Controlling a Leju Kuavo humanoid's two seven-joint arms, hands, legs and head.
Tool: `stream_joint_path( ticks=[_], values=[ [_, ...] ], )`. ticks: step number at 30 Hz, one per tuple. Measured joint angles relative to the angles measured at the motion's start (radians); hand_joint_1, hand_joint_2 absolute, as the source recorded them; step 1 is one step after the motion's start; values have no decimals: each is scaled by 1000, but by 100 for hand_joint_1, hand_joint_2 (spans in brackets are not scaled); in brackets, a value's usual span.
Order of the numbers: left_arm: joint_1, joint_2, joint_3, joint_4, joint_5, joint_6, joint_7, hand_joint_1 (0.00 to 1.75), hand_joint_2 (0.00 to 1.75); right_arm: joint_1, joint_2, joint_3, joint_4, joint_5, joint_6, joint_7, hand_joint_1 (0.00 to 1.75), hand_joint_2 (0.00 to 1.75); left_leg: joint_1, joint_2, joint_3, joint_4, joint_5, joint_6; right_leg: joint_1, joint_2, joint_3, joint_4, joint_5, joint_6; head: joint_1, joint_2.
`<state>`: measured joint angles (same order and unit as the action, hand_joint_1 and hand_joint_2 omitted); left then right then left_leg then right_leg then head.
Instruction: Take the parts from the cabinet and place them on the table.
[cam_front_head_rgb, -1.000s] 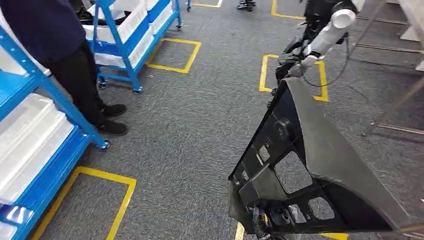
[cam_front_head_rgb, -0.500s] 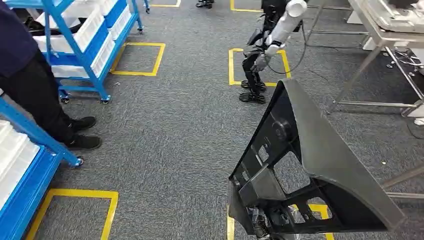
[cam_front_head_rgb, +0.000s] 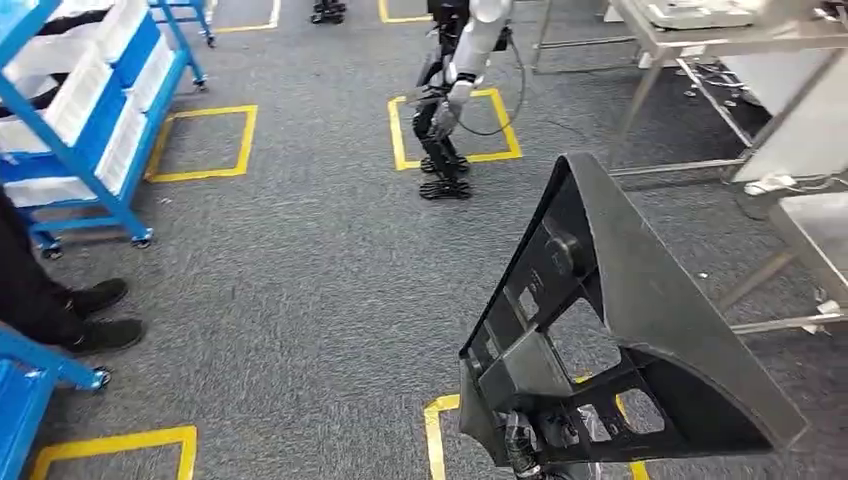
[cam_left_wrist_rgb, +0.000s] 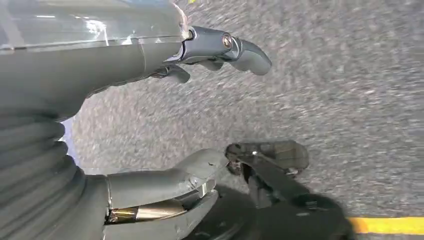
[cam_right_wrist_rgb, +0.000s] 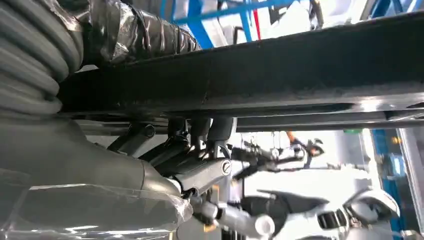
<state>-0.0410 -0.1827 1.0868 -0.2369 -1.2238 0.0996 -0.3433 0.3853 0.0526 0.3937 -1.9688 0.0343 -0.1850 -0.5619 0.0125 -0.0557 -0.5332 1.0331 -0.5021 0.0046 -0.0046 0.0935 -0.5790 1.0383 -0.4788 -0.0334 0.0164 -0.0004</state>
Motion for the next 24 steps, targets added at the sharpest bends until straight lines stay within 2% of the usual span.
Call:
stream_joint_path(
  ticks=[1, 3, 4, 5, 6, 7, 8, 9, 10, 11, 12, 13, 14, 15, 16, 17, 19, 20, 21, 22, 23, 24],
  values=[
    [0, 1, 0, 0, 0, 0, 0, 0, 175, -1, 0, 0, 0, 0, -1, 0, 175, 175, -1, -38, 5, -10, -15, 1, 1, 6, -5, 0, 3, 6, 1, 0],
    [-2, 1, 0, 0, -1, 0, 0, 0, 175, 0, 0, 0, 0, 0, -1, 0, 175, 175, -7, -20, 5, -20, -8, 3, -7, 30, -13, -1, 7, 21, 0, 0],
    [-5, 1, 0, 0, -1, 0, 0, 0, 175, 1, 0, 0, 0, 0, -1, 0, 175, 175, -9, -11, 8, -21, -6, 7, -10, 42, -14, -7, 13, 30, -1, 0],
    [-4, 1, 0, 0, -1, 0, -1, 0, 175, 2, 0, 0, 0, 0, -1, 0, 175, 175, -6, 2, 14, -32, 2, 15, -6, 55, -17, -10, 17, 37, 0, 0],
    [-5, 0, 0, 0, -1, 0, 0, 0, 175, 4, 0, 0, 0, 0, -1, 0, 175, 175, 2, 22, 18, -46, 13, 23, -5, 3, -18, 5, 6, 36, -1, 0],
    [-4, 0, 0, 0, -1, 0, -1, 0, 175, 2, 0, 0, -1, 1, -2, 0, 175, 175, 0, 31, 19, -53, 16, 31, 0, -53, -37, 40, -25, 38, 3, 0],
    [-2, 0, 0, 0, -1, 0, -1, 0, 175, -1, 0, 0, 0, 1, -2, 0, 175, 175, -2, 46, 17, -54, 17, 34, -2, -75, -71, 109, -68, 42, 2, 0],
    [0, 0, 0, 0, -1, -1, -1, 0, 175, -2, 0, 0, 0, 1, -2, 0, 175, 175, -3, 60, 16, -54, 17, 35, -4, -81, -107, 184, -104, 46, 2, 0],
    [2, 0, 0, 0, -2, -1, -1, 0, 175, 0, 0, 0, 0, 1, -2, 0, 175, 175, -3, 76, 15, -54, 15, 36, -7, -83, -139, 251, -130, 50, 2, 0],
    [2, 0, 1, 0, -2, -1, -1, 0, 175, 1, 0, 0, 0, 1, -2, 0, 175, 175, -4, 92, 15, -53, 15, 36, -10, -84, -158, 289, -133, 54, 2, 0],
    [1, 0, 1, 0, -2, -1, -1, 0, 175, 1, 0, 0, 0, 1, -3, 2, 175, 175, -3, 106, 15, -53, 13, 34, -13, -87, -148, 272, -111, 57, 3, 0],
    [0, 0, 1, 0, -2, -2, -1, 0, 175, 1, 0, 0, 0, 1, -3, 2, 175, 175, -3, 119, 17, -52, 11, 31, -15, -94, -114, 211, -74, 59, 2, 0],
    [-1, -1, 1, 0, -2, -2, -1, 0, 175, 1, 0, 0, 0, 2, -3, 2, 175, 175, -2, 129, 20, -52, 8, 28, -17, -106, -66, 125, -33, 58, 3, 0],
    [-1, -1, 1, 0, -2, -2, -1, 0, 175, 1, 0, 0, 0, 2, -3, 2, 175, 175, -2, 140, 25, -49, 4, 22, -17, -135, -11, 31, 0, 55, 2, 0],
    [0, -1, 1, 0, -2, -2, -1, 0, 175, -1, 0, 0, 0, 2, -3, 2, 175, 175, -9, 147, 25, -44, -2, 13, -7, -185, 13, -19, -9, 51, 3, 0],
    [0, -1, 1, 0, -3, -3, -1, 0, 175, -2, 0, 0, 0, 3, -3, 3, 175, 175, -11, 157, 28, -41, -7, 8, -2, -165, 10, -18, -4, 42, 1, 0],
    [-4, -1, 1, 0, -5, -5, -1, 0, 175, 0, 0, 0, 0, 4, -4, 3, 175, 175, -10, 177, 33, -42, -9, -1, 3, -145, 4, -14, -6, 35, 0, 0],
    [-6, -1, 1, 0, -5, -6, -1, 0, 175, 2, 0, 0, 0, 5, -5, 3, 175, 175, -10, 188, 37, -42, -11, -7, 2, -133, 4, -19, -3, 28, 2, 0],
    [-9, 0, 1, 0, -5, -6, 0, 0, 175, 4, 0, 0, -1, 6, -5, 3, 175, 175, -2, 162, 34, -32, -24, -14, -9, -122, 12, -28, 3, 20, 1, 0],
    [-7, 0, 1, 0, -5, -6, -1, 0, 175, 1, 0, 0, -1, 7, -7, 3, 175, 175, -1, 108, 18, 8, -54, -17, -10, -112, 12, -30, 5, 12, 1, 0],
    [-7, -1, 2, 0, -5, -6, -1, 0, 175, -1, 0, 0, -1, 7, -7, 3, 175, 175, 0, 81, -13, 76, -95, -19, -9, -103, 10, -30, 6, 9, 0, 0],
    [-6, 0, 2, 0, -5, -6, -1, 0, 175, -1, 0, 0, 0, 7, -7, 3, 175, 175, 0, 68, -52, 159, -134, -21, -8, -93, 10, -30, 6, 7, 1, 0]
  ],
)
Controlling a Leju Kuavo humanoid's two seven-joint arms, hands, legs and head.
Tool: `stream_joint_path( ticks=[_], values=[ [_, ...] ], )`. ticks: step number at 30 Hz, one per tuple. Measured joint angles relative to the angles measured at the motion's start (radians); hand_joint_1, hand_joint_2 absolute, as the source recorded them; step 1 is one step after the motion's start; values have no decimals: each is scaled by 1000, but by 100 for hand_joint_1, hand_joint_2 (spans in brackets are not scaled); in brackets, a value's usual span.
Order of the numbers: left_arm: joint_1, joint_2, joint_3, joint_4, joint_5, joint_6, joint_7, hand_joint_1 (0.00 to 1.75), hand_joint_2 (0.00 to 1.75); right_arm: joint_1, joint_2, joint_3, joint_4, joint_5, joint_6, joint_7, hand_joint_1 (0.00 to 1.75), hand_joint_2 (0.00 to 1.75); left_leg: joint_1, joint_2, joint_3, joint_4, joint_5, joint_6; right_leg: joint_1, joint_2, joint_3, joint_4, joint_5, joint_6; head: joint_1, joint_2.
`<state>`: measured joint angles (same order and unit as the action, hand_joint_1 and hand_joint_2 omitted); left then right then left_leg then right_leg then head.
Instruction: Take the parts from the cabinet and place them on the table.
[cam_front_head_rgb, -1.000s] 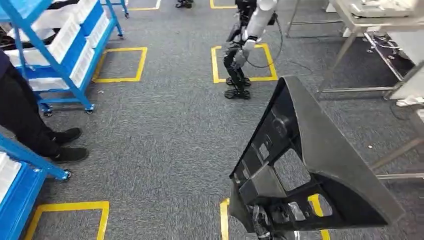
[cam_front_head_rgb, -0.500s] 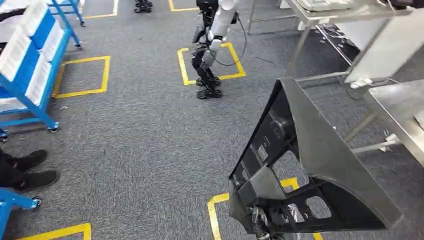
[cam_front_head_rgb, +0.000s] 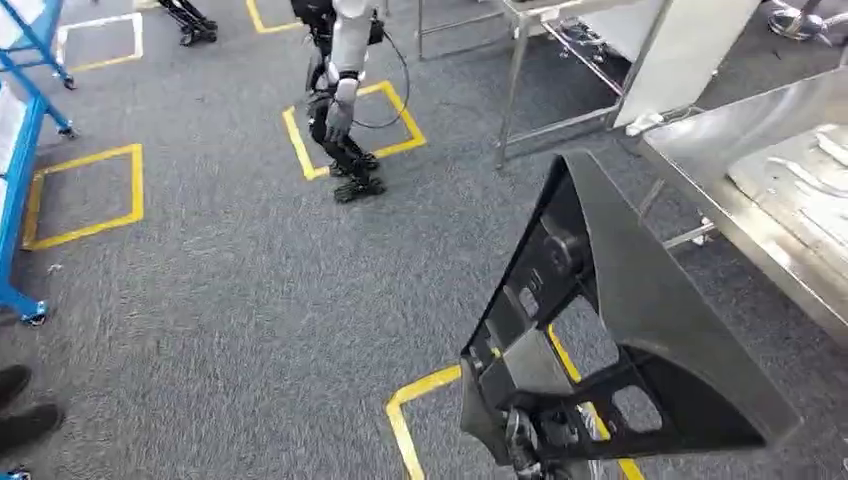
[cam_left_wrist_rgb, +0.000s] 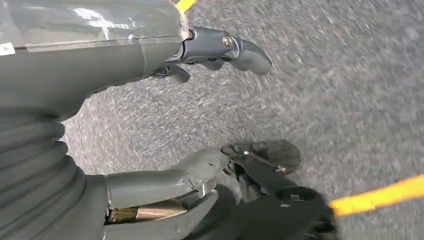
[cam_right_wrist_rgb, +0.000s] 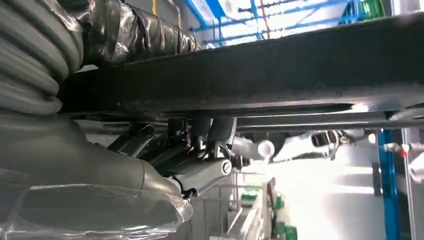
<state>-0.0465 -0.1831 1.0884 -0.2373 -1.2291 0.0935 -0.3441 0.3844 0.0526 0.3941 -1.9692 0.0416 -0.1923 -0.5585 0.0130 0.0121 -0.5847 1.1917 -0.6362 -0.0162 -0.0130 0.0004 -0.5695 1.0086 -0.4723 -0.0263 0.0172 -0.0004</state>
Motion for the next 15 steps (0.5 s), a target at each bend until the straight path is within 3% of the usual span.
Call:
stream_joint_path(
  ticks=[1, 2, 3, 5, 6, 7, 8, 11, 12, 13, 14, 15],
  values=[
    [2, 0, 0, 0, 0, 0, 0, 0, 175, 0, 0, 0, 0, 0, 0, 0, 175, 175, 0, -4, -38, 76, -28, -2, 1, 13, 0, 1, 0, 0, 0, 0],
    [4, 0, 0, 0, 0, 0, 0, 0, 175, 1, 0, 0, 0, 0, 0, 0, 175, 175, 0, -4, -67, 131, -36, -2, 2, 28, -1, 3, 0, 0, 0, 0],
    [6, 0, 0, 0, 0, 0, 1, 0, 175, 1, 0, 0, 0, 0, -1, 0, 175, 175, 0, -5, -71, 128, -15, -1, 2, 43, 0, 5, 0, 0, 0, 0],
    [6, 0, 0, 0, 0, 0, 1, 0, 175, 1, 0, 0, 0, 0, -3, 0, 175, 175, 1, -12, -20, -2, 76, 2, 0, 73, 0, 12, -3, 2, 0, 0],
    [6, 0, 0, 0, 0, 0, 1, 0, 175, 1, 0, 0, 0, 1, -6, 0, 175, 175, 3, -33, 21, -97, 126, 5, -1, 86, 0, 16, -5, 6, 0, 0],
    [7, 1, 1, 0, 0, 0, 1, 0, 175, 1, 0, 0, 0, 1, -6, 0, 175, 175, 7, -83, 45, -158, 133, 11, -2, 95, -3, 20, -7, 10, 0, 0],
    [7, 1, 2, 0, 0, 0, 1, 0, 175, -1, 0, 0, 0, 1, -6, 0, 175, 175, 6, -91, 48, -175, 127, 13, 4, 109, -10, 29, -10, 18, 0, 0],
    [2, 2, 2, 0, 0, 0, 1, 0, 175, 3, 0, 0, 0, 3, -5, 0, 175, 175, -3, -63, 52, -170, 130, 27, -2, 137, -17, 19, 0, 39, 0, 0],
    [3, 0, 2, 0, 0, 0, 1, 0, 175, 3, 0, 0, 0, 3, -5, 0, 175, 175, 8, -47, 53, -184, 139, 40, -2, 137, -18, 24, -2, 44, 0, 0],
    [1, 0, 2, 0, 0, 0, 1, 0, 175, 6, 0, 0, 0, 3, -6, 0, 175, 175, 6, -33, 54, -188, 143, 47, 1, 74, -29, 46, -21, 44, 1, 0],
    [2, 0, 2, 0, 0, 0, 0, 0, 175, 3, 0, 0, 0, 3, -5, 0, 175, 175, 5, -23, 53, -188, 144, 53, 3, 33, -55, 100, -61, 47, 2, 0],
    [5, 0, 3, 0, 0, 0, 0, 0, 175, 1, 0, 0, 0, 3, -5, 0, 175, 175, 3, -10, 51, -188, 143, 54, 2, 16, -89, 173, -101, 51, 2, 0]
  ],
)
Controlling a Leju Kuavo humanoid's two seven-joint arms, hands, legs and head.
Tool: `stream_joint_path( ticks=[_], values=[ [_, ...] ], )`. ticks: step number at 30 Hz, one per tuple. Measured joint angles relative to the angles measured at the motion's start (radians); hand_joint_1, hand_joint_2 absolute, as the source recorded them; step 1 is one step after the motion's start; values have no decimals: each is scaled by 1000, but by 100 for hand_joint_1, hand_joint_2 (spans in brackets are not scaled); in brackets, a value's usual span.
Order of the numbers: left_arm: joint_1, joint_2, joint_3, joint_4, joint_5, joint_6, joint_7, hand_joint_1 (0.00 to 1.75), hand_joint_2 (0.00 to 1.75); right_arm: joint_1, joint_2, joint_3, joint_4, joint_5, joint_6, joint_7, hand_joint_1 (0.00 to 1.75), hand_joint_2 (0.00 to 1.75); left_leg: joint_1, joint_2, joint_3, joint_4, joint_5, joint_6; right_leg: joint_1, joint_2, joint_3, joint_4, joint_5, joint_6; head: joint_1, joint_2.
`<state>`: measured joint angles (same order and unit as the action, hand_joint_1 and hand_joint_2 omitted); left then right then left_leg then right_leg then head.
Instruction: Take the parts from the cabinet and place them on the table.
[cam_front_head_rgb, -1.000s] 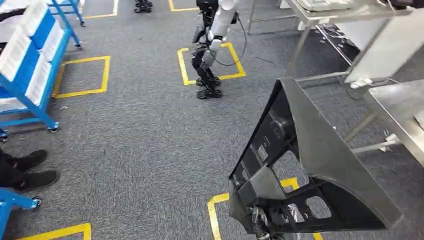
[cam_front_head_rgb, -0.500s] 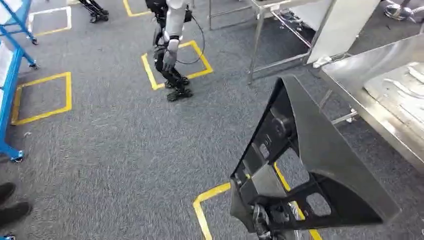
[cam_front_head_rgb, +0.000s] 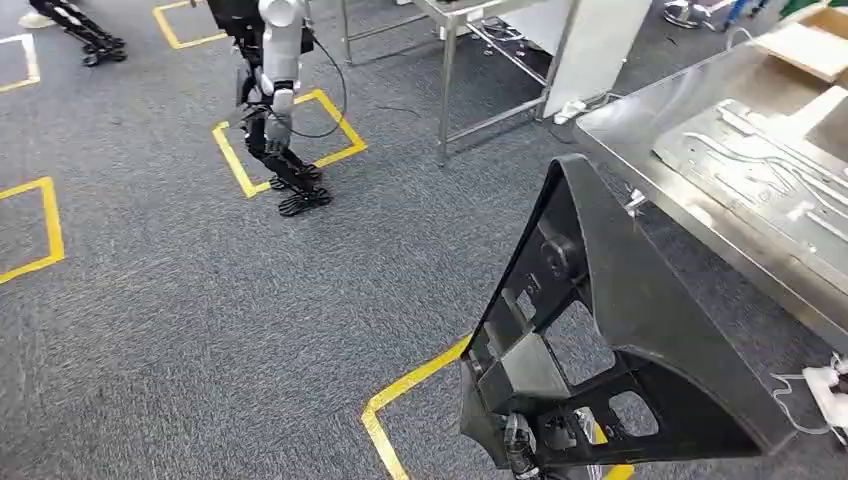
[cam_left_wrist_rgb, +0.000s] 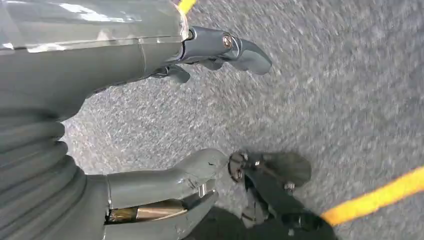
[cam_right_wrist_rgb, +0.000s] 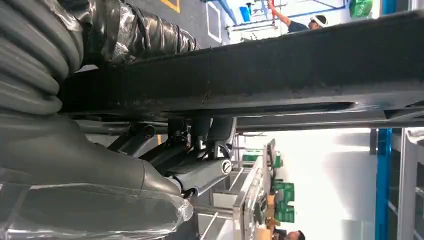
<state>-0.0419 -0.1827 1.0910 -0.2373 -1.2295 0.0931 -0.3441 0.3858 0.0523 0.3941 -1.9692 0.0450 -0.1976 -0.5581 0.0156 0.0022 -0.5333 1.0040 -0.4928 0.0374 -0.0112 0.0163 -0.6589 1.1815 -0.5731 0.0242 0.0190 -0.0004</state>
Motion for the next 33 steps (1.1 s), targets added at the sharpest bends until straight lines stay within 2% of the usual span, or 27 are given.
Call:
stream_joint_path(
  ticks=[2, 3, 4, 5, 6, 7, 8, 11, 12, 13, 14, 15, 16, 17, 18, 19, 21, 22, 23, 25, 26, 27, 28, 29, 31, 32, 33],
  values=[
    [4, 0, 0, 0, 0, 0, 2, 0, 175, 2, 0, 0, 0, 0, -1, 0, 175, 175, -4, 32, -1, 1, -3, 3, -3, -8, -64, 136, -50, 5, 0, 0],
    [4, 0, 0, 0, -2, 0, 3, 0, 175, 3, 0, 0, 0, 0, -5, 2, 175, 175, -5, 46, -1, 1, -4, 3, -3, -11, -65, 140, -38, 6, -1, 0],
    [3, 0, 0, 0, -4, 0, 4, 0, 175, 3, 0, 0, 0, 0, -6, 3, 175, 175, -5, 58, 1, 1, -6, 2, -3, -14, -44, 101, -8, 5, 0, 0],
    [1, -1, 0, 0, -6, -1, 5, 0, 175, 3, 0, 0, 0, 2, -6, 5, 175, 175, -5, 70, 4, 2, -9, -1, -2, -22, 0, 21, 35, 3, 0, 0],
    [0, -3, 0, 0, -8, -1, 5, 0, 175, 2, 0, 0, 0, 4, -5, 7, 175, 175, -5, 81, 9, 3, -13, -5, -1, -44, 56, -77, 77, -1, -1, 0],
    [-1, -3, 0, 0, -9, -2, 6, 0, 175, 1, 0, 0, 0, 4, -6, 8, 175, 175, -7, 89, 15, 3, -16, -9, 3, -91, 93, -150, 83, -7, 0, 0],
    [-1, -3, 0, 0, -10, -2, 6, 0, 175, 0, 0, 0, 0, 5, -6, 11, 175, 175, -14, 99, 17, 6, -22, -16, 12, -106, 95, -155, 80, -14, -1, 0],
    [-6, -5, 0, 0, -11, -3, 5, 0, 175, 2, 0, 0, 0, 7, -8, 16, 175, 175, -13, 126, 28, 1, -25, -28, 17, -66, 90, -154, 81, -22, -1, 0],
    [-7, -5, 0, 0, -12, -4, 4, 0, 175, 2, 0, 0, 0, 8, -8, 16, 175, 175, -13, 136, 32, 1, -30, -36, 8, -51, 95, -165, 86, -31, -1, 0],
    [-7, -5, 0, 0, -12, -4, 3, 0, 175, 4, 0, 0, 0, 8, -8, 16, 175, 175, -6, 78, 29, 19, -48, -44, 3, -43, 100, -170, 91, -36, -1, 0],
    [-7, -5, 0, 0, -12, -4, 3, 0, 175, 0, 0, 0, 0, 8, -9, 16, 175, 175, -6, 33, 6, 70, -85, -45, 1, -32, 98, -170, 94, -44, -3, 0],
    [-6, -5, 0, 0, -12, -5, 3, 0, 175, -2, 0, 2, 0, 8, -8, 17, 175, 175, -4, 14, -28, 145, -125, -47, 0, -22, 96, -169, 95, -48, -3, 0],
    [-5, -5, 1, 0, -12, -5, 3, 0, 175, -1, 0, 2, 0, 8, -8, 17, 175, 175, -4, 7, -69, 230, -161, -49, 1, -8, 95, -169, 95, -48, -3, 0],
    [-2, -5, 1, 0, -12, -5, 3, 0, 175, -1, 0, 2, 0, 8, -8, 16, 175, 175, -4, 6, -105, 301, -182, -51, 1, 6, 94, -168, 95, -48, -3, 0],
    [-1, -5, 1, 0, -12, -6, 3, 0, 175, 0, 0, 2, 2, 8, -9, 18, 175, 175, -4, 6, -120, 324, -172, -51, 1, 23, 94, -166, 95, -48, -3, 0],
    [0, -5, 1, 0, -13, -6, 4, 0, 175, -1, 0, 2, 3, 9, -9, 18, 175, 175, -3, 6, -112, 296, -139, -50, 1, 37, 95, -164, 94, -47, -3, 0],
    [1, -5, 2, 0, -15, -6, 5, 0, 175, -1, 0, 2, 3, 11, -9, 18, 175, 175, -2, -11, -50, 142, -42, -46, -1, 66, 96, -157, 91, -43, -3, 0],
    [2, -5, 2, 0, -15, -6, 5, 0, 175, -1, 0, 2, 3, 11, -9, 18, 175, 175, 2, -57, -15, 51, -2, -42, -2, 78, 94, -154, 89, -39, -3, 0],
    [3, -4, 3, 0, -15, -7, 5, 0, 175, -3, 0, 2, 3, 12, -9, 18, 175, 175, 3, -88, -6, 24, -17, -37, 5, 88, 89, -146, 86, -32, -3, 0],
    [-3, -3, 4, 0, -15, -8, 5, 0, 175, -4, 0, 2, 3, 18, -9, 19, 175, 175, -2, -70, -8, 22, -16, -32, -2, 111, 80, -150, 93, -18, -3, 0],
    [-3, -3, 4, 0, -15, -8, 5, 0, 175, -4, 0, 2, 3, 19, -9, 20, 175, 175, -5, -60, -5, 21, -14, -26, -3, 121, 79, -153, 97, -11, -2, 0],
    [-3, -4, 4, 0, -15, -8, 5, 0, 175, -4, 0, 2, 4, 21, -9, 21, 175, 175, 3, -48, -2, 10, -7, -16, -2, 133, 75, -153, 99, -4, -2, 0],
    [-4, -5, 5, 0, -15, -8, 5, 0, 175, -4, 0, 2, 5, 21, -9, 21, 175, 175, 5, -30, 1, 4, -1, -8, -4, 91, 73, -138, 87, -3, -3, 0],
    [-4, -5, 5, 0, -14, -8, 3, 0, 175, -10, 0, 2, 6, 22, -9, 22, 175, 175, 4, -20, 2, 0, 1, -1, 1, 29, 51, -97, 54, 2, 0, 0],
    [1, -5, 7, 0, -14, -10, 3, 0, 175, -21, 0, 3, 11, 23, -8, 27, 175, 175, 0, 8, -1, 1, -1, 3, -2, -5, -21, 51, -23, 10, -1, 0],
    [2, -5, 9, 0, -14, -10, 4, 0, 175, -20, 0, 3, 14, 23, -8, 28, 175, 175, -1, 24, -2, 1, -2, 3, -4, -9, -52, 115, -46, 13, -1, 0],
    [3, -5, 11, 0, -13, -11, 4, 0, 175, -19, 0, 3, 18, 23, -8, 29, 175, 175, -1, 38, -2, 1, -4, 3, -5, -11, -66, 144, -46, 15, -1, 0]
  ],
)
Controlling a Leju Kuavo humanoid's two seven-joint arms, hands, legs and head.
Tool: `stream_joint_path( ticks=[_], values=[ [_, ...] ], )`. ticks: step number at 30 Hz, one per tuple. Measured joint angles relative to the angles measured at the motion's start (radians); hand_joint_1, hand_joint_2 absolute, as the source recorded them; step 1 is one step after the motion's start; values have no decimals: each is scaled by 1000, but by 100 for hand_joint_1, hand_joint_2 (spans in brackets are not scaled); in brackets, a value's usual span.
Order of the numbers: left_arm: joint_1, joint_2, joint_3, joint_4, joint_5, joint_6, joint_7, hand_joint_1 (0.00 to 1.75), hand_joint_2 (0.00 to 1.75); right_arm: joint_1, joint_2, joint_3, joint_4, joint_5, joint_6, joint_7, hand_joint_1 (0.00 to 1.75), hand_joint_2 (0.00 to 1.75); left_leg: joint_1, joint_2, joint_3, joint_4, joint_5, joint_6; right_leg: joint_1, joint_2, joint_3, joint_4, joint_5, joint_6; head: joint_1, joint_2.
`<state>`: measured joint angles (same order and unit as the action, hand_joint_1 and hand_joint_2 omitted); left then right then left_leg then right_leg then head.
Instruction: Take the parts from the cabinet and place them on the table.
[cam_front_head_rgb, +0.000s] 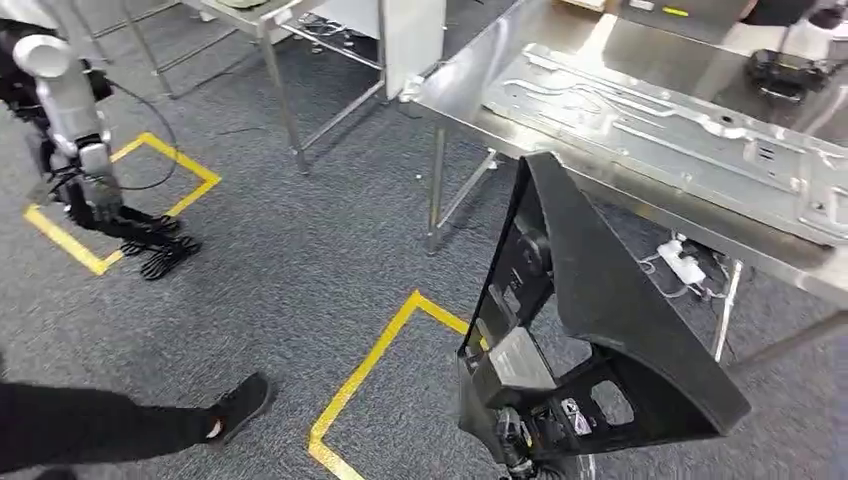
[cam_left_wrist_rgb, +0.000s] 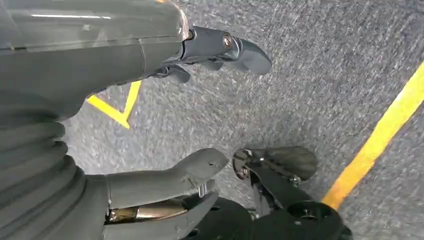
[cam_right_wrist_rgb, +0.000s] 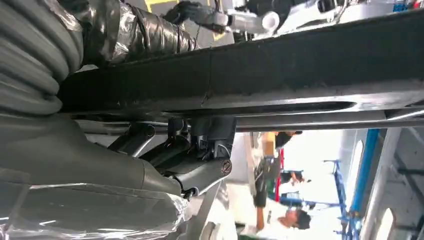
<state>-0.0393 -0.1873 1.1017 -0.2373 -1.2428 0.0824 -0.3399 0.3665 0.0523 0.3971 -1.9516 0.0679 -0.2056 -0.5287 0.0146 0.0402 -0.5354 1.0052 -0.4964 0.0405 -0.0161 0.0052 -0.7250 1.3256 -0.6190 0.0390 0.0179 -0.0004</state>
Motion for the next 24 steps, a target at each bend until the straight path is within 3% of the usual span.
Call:
stream_joint_path(
  ticks=[1, 3, 4, 5, 9, 10, 11, 12, 14, 15, 16, 17, 18, 19, 20, 21, 22, 24],
  values=[
    [0, 0, 1, 0, 1, -1, 0, 0, 175, 0, 0, 0, 4, 0, 0, 4, 175, 175, 0, 12, 1, 0, -1, -1, 0, -2, 10, -17, 20, 1, 0, 0],
    [-2, 0, 1, 0, 0, -2, 2, 0, 175, -1, 0, 0, 11, 0, -1, 5, 175, 175, 0, 37, 9, 1, -7, -7, 0, -21, 98, -176, 108, -3, 1, 0],
    [-2, -1, 1, 0, -2, -2, 2, 0, 175, -2, 0, 1, 14, 1, -1, 5, 175, 175, 0, 47, 15, 1, -11, -12, 3, -53, 151, -267, 140, -9, 0, 0],
    [-2, 0, 1, 0, -3, -2, 2, 0, 175, -5, 0, 3, 17, 1, -4, 4, 175, 175, -8, 56, 17, 2, -16, -19, 16, -93, 164, -297, 122, -19, 0, 0],
    [-10, 0, 2, 0, -5, -2, 3, 0, 175, -6, 0, 11, 28, 2, -15, 5, 175, 175, -9, 92, 33, 0, -23, -38, 15, -43, 158, -302, 130, -41, 0, 0],
    [-11, 1, 2, 0, -6, -2, 3, 0, 175, -5, 0, 14, 28, 2, -16, 4, 175, 175, -2, 58, 29, 11, -35, -48, 7, -33, 164, -309, 135, -49, 0, 0],
    [-10, 1, 2, 0, -7, -2, 2, 0, 175, -9, 0, 16, 28, 2, -16, 4, 175, 175, -1, 7, 15, 46, -61, -51, 6, -24, 163, -310, 137, -54, 0, 0],
    [-9, 1, 2, 0, -8, -2, 2, 0, 175, -13, 0, 19, 30, 2, -16, 5, 175, 175, -1, -19, -17, 115, -103, -52, 6, -14, 161, -309, 138, -61, 0, 0],
    [-5, 1, 2, 0, -13, -2, 2, 0, 175, -15, 0, 24, 35, 2, -16, 5, 175, 175, -1, -31, -93, 273, -172, -55, 8, 11, 158, -308, 138, -64, 0, 0],
    [-3, 0, 2, 0, -13, -2, 2, 0, 175, -14, 0, 25, 39, 2, -16, 6, 175, 175, -1, -32, -119, 321, -176, -55, 9, 26, 158, -305, 138, -64, 0, 0],
    [-2, 1, 2, 0, -14, -2, 3, 0, 175, -14, 0, 26, 43, 2, -16, 6, 175, 175, -1, -32, -120, 315, -154, -54, 10, 41, 158, -303, 137, -64, 0, 0],
    [-2, 1, 2, 0, -14, -2, 4, 0, 175, -14, 0, 26, 45, 2, -16, 6, 175, 175, -1, -34, -99, 260, -109, -50, 10, 58, 159, -301, 136, -64, -1, 0],
    [-2, 1, 2, 0, -14, -2, 5, 0, 175, -15, 0, 27, 47, 2, -17, 6, 175, 175, -1, -43, -62, 171, -55, -46, 10, 74, 161, -299, 136, -62, 0, 0],
    [-2, 1, 2, 0, -15, -2, 5, 0, 175, -15, 0, 29, 47, 2, -17, 6, 175, 175, -1, -77, -21, 74, -6, -40, 10, 87, 162, -297, 134, -60, 0, 0],
    [0, 5, 3, 0, -15, -1, 6, 0, 175, -16, 0, 32, 49, 1, -18, 6, 175, 175, 2, -141, -4, 32, -15, -30, 9, 96, 159, -295, 134, -56, 0, 0],
    [-1, 5, 3, 0, -16, 0, 6, 0, 175, -21, 0, 34, 50, 0, -21, 6, 175, 175, 2, -140, -3, 14, -11, -30, 11, 111, 152, -290, 134, -49, 0, 0],
    [-1, 5, 3, 0, -16, 2, 8, 0, 175, -21, 0, 36, 51, 0, -25, 7, 175, 175, -4, -130, -3, 18, -11, -28, 4, 120, 147, -292, 138, -41, 0, 0],
    [-4, 5, 3, 0, -18, 3, 8, 0, 175, -19, 0, 39, 51, -1, -31, 7, 175, 175, -5, -105, 3, 10, -5, -17, 2, 149, 142, -301, 146, -26, 0, 0]
  ],
)
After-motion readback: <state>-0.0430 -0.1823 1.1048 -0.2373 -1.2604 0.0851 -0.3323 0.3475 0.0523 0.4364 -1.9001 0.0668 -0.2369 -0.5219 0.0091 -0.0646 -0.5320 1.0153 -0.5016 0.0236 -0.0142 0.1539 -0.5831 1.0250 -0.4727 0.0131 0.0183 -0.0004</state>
